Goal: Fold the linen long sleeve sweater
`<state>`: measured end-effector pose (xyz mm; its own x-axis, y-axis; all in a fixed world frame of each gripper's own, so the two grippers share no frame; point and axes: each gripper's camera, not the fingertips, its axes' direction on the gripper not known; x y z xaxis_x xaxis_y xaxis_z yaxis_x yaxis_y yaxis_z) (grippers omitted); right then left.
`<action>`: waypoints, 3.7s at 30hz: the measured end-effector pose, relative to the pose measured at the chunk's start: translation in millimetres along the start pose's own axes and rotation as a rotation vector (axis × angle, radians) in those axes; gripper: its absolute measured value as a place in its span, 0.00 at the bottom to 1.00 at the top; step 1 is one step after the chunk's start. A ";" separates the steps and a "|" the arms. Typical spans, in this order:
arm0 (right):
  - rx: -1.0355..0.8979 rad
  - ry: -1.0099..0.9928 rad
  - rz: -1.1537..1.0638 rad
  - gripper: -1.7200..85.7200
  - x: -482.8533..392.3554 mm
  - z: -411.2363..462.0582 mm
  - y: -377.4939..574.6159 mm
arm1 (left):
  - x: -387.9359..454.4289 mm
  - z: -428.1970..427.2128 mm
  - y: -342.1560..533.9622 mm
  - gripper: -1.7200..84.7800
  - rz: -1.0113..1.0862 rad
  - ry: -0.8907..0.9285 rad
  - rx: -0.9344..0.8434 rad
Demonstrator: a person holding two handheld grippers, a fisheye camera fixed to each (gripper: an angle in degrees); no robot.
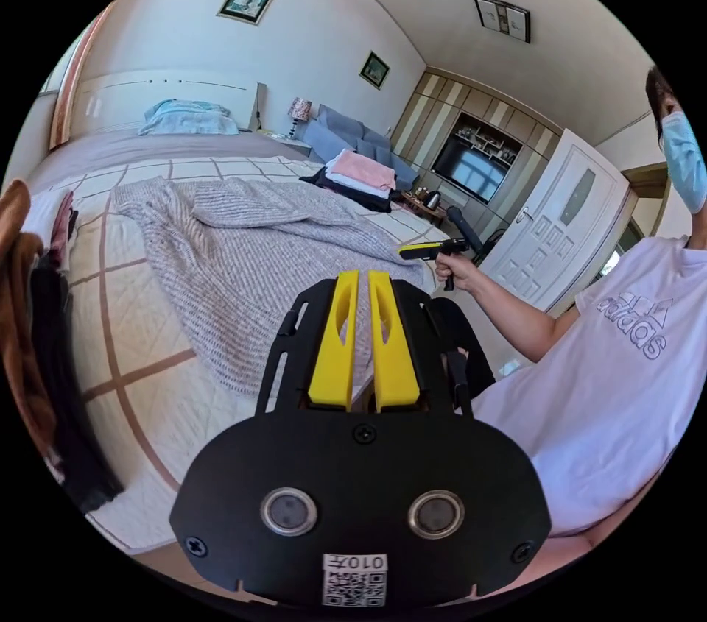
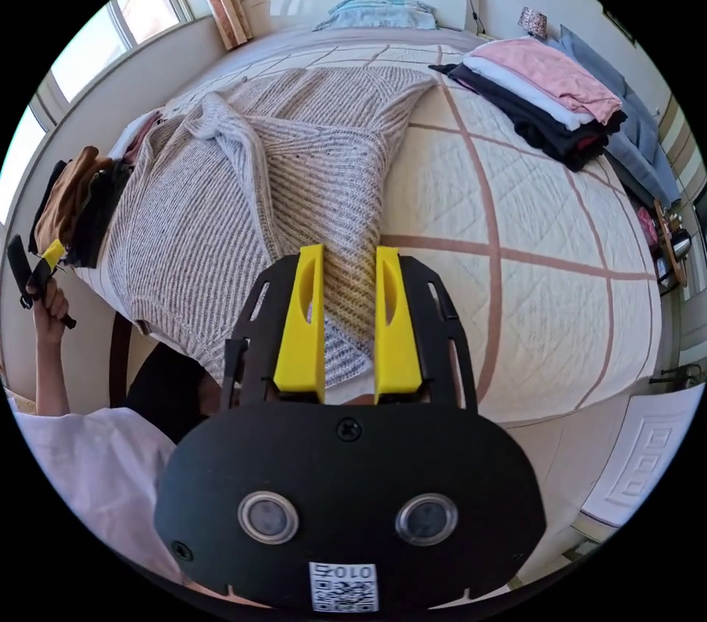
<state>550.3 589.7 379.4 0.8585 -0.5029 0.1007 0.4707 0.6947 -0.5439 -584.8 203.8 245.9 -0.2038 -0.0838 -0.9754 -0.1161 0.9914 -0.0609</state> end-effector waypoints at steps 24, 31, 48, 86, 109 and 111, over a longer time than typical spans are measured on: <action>0.248 -0.123 -0.158 0.17 0.5 11.7 85.1 | -191.7 186.5 -200.0 0.19 -0.253 -0.384 -0.258; 0.234 -0.019 -0.184 0.16 -3.1 20.9 102.2 | -213.2 245.3 -206.6 0.15 -0.263 -0.436 -0.409; 0.214 0.285 -0.263 0.08 -12.2 53.5 72.3 | -127.0 117.8 -272.0 0.02 0.009 0.068 -0.103; 0.077 0.092 0.204 0.05 81.1 35.6 115.8 | -177.9 141.9 -178.5 0.18 -0.208 -0.291 -0.418; -0.113 -0.088 0.001 0.09 64.3 77.1 -35.1 | -196.7 112.7 -153.8 0.04 -0.313 -0.166 -0.305; -0.053 -0.021 0.046 0.08 64.0 61.4 -26.9 | -194.5 106.5 -152.7 0.04 -0.309 -0.204 -0.274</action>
<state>605.1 570.5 451.6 0.8832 -0.4600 0.0918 0.4199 0.6880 -0.5919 -424.0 79.5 422.4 0.0728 -0.3227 -0.9437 -0.3997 0.8575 -0.3241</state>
